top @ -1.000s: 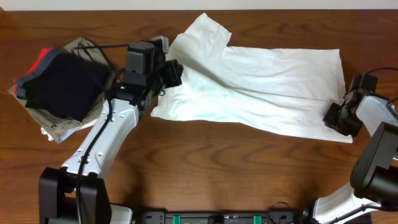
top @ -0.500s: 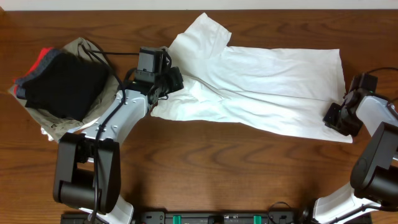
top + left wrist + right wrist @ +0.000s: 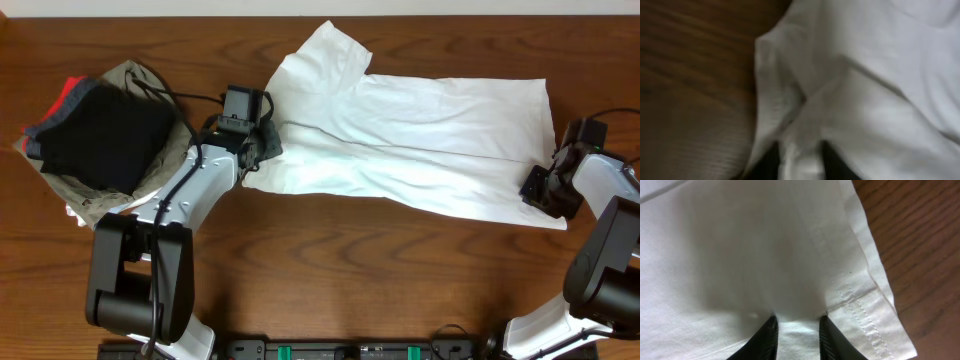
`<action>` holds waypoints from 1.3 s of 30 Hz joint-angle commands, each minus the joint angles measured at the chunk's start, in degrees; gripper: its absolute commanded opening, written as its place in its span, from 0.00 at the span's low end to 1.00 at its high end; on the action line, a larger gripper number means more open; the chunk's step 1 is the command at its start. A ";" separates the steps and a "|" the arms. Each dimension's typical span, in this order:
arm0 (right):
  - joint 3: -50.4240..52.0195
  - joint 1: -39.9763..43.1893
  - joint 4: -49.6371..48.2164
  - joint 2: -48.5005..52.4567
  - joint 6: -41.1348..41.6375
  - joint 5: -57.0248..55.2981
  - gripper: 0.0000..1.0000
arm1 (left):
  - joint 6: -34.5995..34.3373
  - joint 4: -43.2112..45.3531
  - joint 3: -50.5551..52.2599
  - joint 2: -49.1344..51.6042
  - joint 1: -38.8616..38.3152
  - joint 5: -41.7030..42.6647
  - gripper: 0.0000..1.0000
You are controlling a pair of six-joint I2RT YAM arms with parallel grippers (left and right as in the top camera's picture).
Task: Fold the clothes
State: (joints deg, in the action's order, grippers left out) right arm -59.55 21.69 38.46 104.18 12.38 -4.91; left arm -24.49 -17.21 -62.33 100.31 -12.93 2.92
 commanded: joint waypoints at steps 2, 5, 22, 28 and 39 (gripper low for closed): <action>1.49 0.37 0.13 0.96 -0.66 1.99 0.27 | 0.42 -1.42 0.42 0.48 -0.11 -3.39 0.46; 1.49 0.37 0.15 0.96 -0.66 1.99 0.27 | 0.39 -2.01 0.42 0.46 -0.11 -3.39 0.46; 1.49 0.37 0.26 0.96 -0.66 1.97 0.27 | -0.35 6.10 -0.57 -2.60 -1.81 23.19 0.06; 1.49 0.37 0.74 0.96 -0.66 1.97 0.27 | -1.55 6.16 -0.57 5.70 -1.36 23.89 0.06; 1.49 0.37 0.74 0.96 -0.68 1.97 0.27 | -1.53 -1.25 -0.55 11.67 5.25 23.45 0.06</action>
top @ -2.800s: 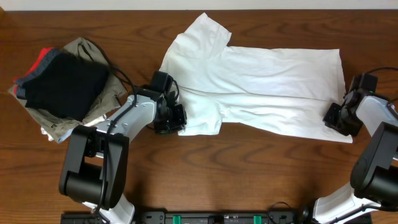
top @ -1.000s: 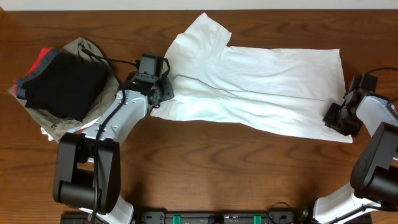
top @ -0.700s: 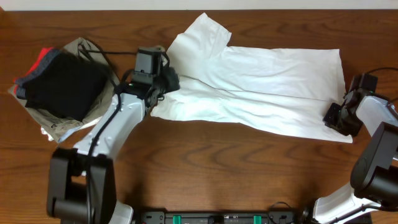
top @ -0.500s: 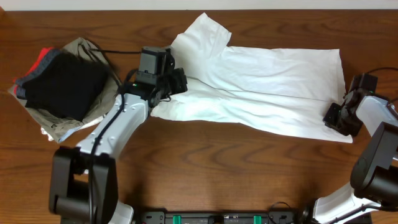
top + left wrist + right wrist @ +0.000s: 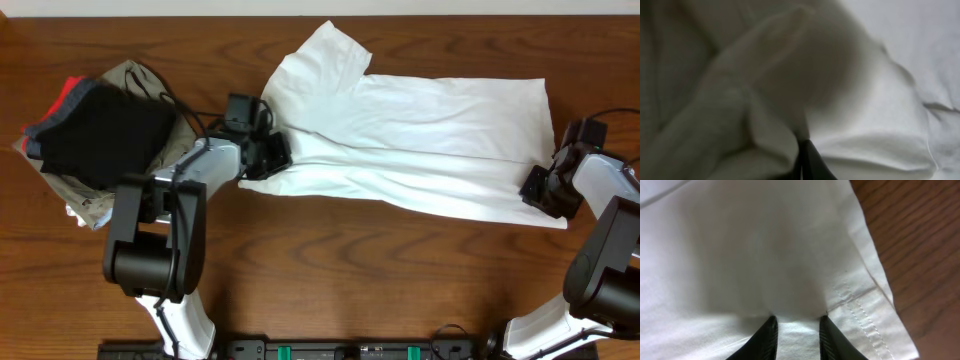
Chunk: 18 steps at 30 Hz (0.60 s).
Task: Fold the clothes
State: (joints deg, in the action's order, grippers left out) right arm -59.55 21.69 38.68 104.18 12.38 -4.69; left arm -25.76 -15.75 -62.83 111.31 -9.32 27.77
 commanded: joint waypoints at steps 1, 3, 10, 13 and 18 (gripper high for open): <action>1.49 0.37 0.50 0.96 -0.68 1.75 0.27 | -0.24 -4.76 -0.04 0.68 1.99 -1.40 0.06; 1.49 0.37 0.50 0.96 -0.68 1.75 0.27 | -0.24 -8.15 -0.02 0.68 2.29 -1.42 0.07; 2.10 0.37 2.29 0.96 -0.63 1.75 0.29 | -0.22 -17.99 -0.02 0.68 2.23 -1.40 0.07; 3.43 0.37 3.65 0.96 -0.63 1.73 0.29 | -0.20 -21.92 -0.02 0.68 2.23 -1.40 0.08; 6.78 0.55 6.80 0.96 2.05 -1.38 0.28 | 2.43 -31.01 -0.02 0.68 2.25 -1.40 0.08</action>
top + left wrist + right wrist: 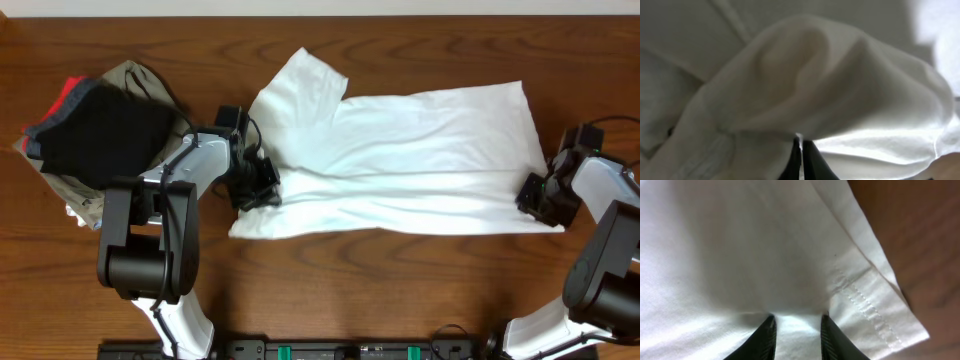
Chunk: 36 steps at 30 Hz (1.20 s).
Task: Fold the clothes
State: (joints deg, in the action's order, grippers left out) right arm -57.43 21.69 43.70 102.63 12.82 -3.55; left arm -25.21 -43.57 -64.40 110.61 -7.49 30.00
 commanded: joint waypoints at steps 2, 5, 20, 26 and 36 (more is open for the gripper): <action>5.79 0.92 2.40 2.51 2.62 -4.22 0.27 | 3.23 -6.67 1.55 1.38 0.39 -3.63 0.09; 7.06 2.10 4.26 2.51 5.66 -5.70 0.23 | 6.80 -10.58 1.55 1.38 0.42 -3.65 0.10; 5.73 4.15 0.13 -1.53 0.66 5.11 0.20 | 10.16 -8.33 1.53 1.38 0.42 -4.07 0.11; 0.07 4.11 1.03 -10.45 -1.75 9.84 0.25 | 10.19 -7.08 1.55 1.38 0.42 -4.07 0.12; -1.29 4.17 -4.98 -15.74 -1.75 9.11 0.29 | 10.19 -6.64 1.55 1.38 0.39 -4.07 0.13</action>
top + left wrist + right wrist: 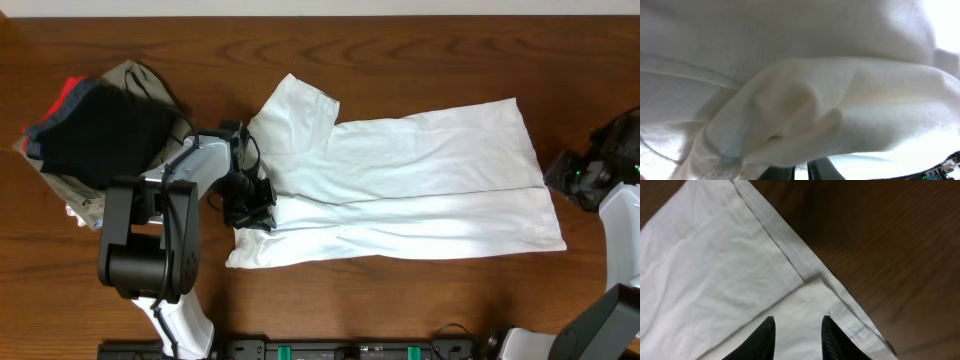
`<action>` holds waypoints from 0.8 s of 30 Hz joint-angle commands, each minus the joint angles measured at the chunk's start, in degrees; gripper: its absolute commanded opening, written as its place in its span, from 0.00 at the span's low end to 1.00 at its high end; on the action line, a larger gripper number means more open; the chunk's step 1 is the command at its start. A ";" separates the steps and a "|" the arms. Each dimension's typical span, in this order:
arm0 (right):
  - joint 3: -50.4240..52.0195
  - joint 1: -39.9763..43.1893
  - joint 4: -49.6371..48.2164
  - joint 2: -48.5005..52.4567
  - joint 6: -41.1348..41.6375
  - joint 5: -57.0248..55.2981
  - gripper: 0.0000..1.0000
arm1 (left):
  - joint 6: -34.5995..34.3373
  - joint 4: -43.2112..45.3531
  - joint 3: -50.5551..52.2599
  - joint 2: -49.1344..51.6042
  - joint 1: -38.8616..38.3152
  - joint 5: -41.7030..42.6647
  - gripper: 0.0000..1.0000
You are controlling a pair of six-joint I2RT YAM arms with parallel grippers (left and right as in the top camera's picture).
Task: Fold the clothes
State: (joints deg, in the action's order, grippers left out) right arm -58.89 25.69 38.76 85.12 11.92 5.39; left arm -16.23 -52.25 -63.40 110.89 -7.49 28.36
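A white shirt (pixel 420 180) lies folded lengthwise across the table, one sleeve (pixel 295 115) pointing to the back left. My left gripper (pixel 250 208) is at the shirt's left end, shut on a bunched fold of the cloth (pixel 805 100); its fingertips (pixel 822 171) barely show under the fabric. My right gripper (pixel 572 178) hangs open just off the shirt's right edge. In the right wrist view the right gripper (pixel 799 335) stands above the hemmed corner (pixel 810 277) with nothing between its fingers.
A pile of dark, red and khaki clothes (pixel 95 135) sits at the far left, close behind my left arm. Bare wooden table (pixel 400 300) runs along the front and to the right of the shirt.
My right gripper was down on the shirt's near right corner; now it is off the cloth, raised to the right. The left gripper has moved slightly frontward, and the shirt lies flatter.
At first the shirt lay further back, my left gripper at its left edge and the right on its near right corner. The left then shut on the cloth. Later the shirt sat nearer the front and left. Now the right gripper is off it.
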 commanded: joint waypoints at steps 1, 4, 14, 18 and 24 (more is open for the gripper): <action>0.17 0.17 -0.13 2.67 -0.85 -0.02 0.30 | 1.20 2.03 0.55 1.09 0.42 -2.43 0.12; 0.17 0.17 -0.28 5.88 -0.85 -0.02 0.29 | 1.20 2.03 0.55 1.09 0.42 -2.43 0.12; 0.17 0.17 -3.61 14.38 -0.85 -2.01 0.30 | 1.18 2.03 0.55 1.09 0.42 -2.43 0.13; 0.17 0.17 -4.79 16.09 -0.87 -2.19 0.30 | 1.18 2.03 0.55 1.09 0.42 -2.43 0.13; 0.17 0.17 -6.51 16.81 -1.97 -2.62 0.31 | 1.20 2.05 0.55 1.09 0.42 -2.43 0.13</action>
State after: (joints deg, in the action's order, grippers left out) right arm -58.85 25.69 32.62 101.36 11.27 3.79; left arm -16.23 -52.23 -63.40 110.89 -7.49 28.47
